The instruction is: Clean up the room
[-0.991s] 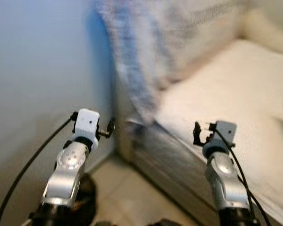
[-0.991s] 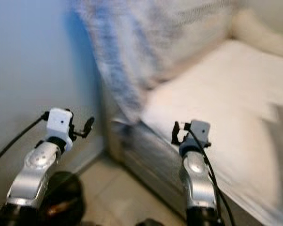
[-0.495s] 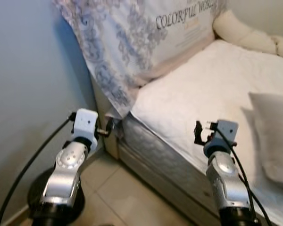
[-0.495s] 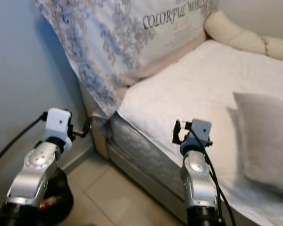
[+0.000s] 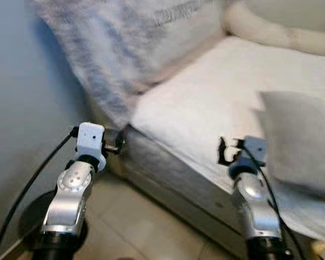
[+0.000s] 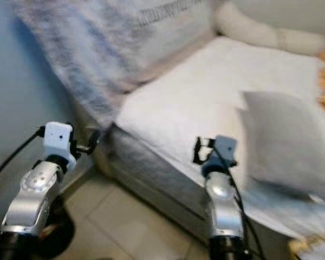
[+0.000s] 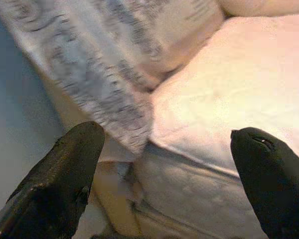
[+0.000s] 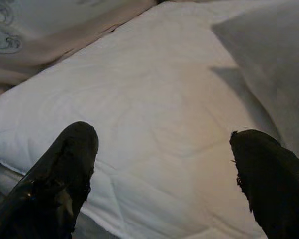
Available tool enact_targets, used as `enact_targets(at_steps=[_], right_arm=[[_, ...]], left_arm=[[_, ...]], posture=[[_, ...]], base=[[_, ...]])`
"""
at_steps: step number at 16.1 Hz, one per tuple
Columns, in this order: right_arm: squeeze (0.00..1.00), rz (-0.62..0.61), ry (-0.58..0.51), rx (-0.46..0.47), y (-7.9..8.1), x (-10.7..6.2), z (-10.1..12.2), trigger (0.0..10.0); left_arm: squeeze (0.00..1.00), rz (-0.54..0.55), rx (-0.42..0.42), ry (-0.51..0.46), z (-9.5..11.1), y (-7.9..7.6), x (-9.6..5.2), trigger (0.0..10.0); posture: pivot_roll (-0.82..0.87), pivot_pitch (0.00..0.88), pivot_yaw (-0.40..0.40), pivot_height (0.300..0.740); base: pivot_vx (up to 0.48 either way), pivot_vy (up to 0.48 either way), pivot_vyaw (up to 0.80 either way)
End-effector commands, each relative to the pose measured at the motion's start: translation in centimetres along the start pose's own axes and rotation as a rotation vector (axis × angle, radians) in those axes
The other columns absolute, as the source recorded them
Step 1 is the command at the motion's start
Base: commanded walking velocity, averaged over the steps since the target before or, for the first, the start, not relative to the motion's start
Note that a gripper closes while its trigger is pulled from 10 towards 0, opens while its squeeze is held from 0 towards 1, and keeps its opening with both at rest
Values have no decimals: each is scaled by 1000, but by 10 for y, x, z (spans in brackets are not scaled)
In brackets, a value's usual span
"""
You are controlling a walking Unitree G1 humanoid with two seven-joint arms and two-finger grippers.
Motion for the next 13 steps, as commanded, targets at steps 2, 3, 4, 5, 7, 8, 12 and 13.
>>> enact_targets(at_steps=[2, 3, 4, 5, 7, 8, 12, 13], right_arm=[[0, -13, -54, -11, -4, 3, 11, 10000], [0, -14, -72, -5, -4, 2, 14, 10000], [0, -8, -124, 14, -3, 1, 23, 10000], [0, -1, -171, 28, -2, 0, 30, 10000], [0, -7, -247, 36, -3, -2, 44, 10000], [0, -8, -251, 36, -3, -2, 44, 10000], [0, 1, -239, 19, -4, -1, 40, 10000], [0, 12, -233, 12, -3, -1, 39, 10000]], left_arm=[[0, -18, -3, -10, 3, -4, 2, 10000], [0, -18, -4, -11, 3, -4, 2, 10000], [0, -19, -6, -14, 4, -4, 2, 10000], [0, -17, -7, -17, 4, -4, 2, 10000], [0, -16, -11, -25, 5, -3, 2, 10000], [0, -16, -11, -25, 5, -3, 2, 10000], [0, -26, -12, -29, 4, -5, 2, 10000], [0, -26, -12, -30, 4, -5, 2, 10000]], posture=[[98, 0, -7, 740], [98, 0, -7, 740], [97, 0, -8, 740], [97, 0, -8, 740], [95, 0, -9, 740], [95, 0, -9, 740], [96, 0, -14, 740], [95, 0, -14, 740]], base=[[242, 0, -781], [244, 0, -781], [244, 0, -781], [247, 0, -781], [244, 0, -781], [244, 0, -781], [244, 0, -781], [240, 0, -775]])
Point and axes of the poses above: a point about 5 cm out from each wrist's last joint towards the gripper, its own x axis pointing out of the wrist towards the gripper, its own z axis along the axis of the wrist's last joint, y = z × x, the point moved 2 cm from there along x, pointing out of the wrist towards the gripper, and after that the axes turned 7 degrees about -x, right-handed, at the moved point
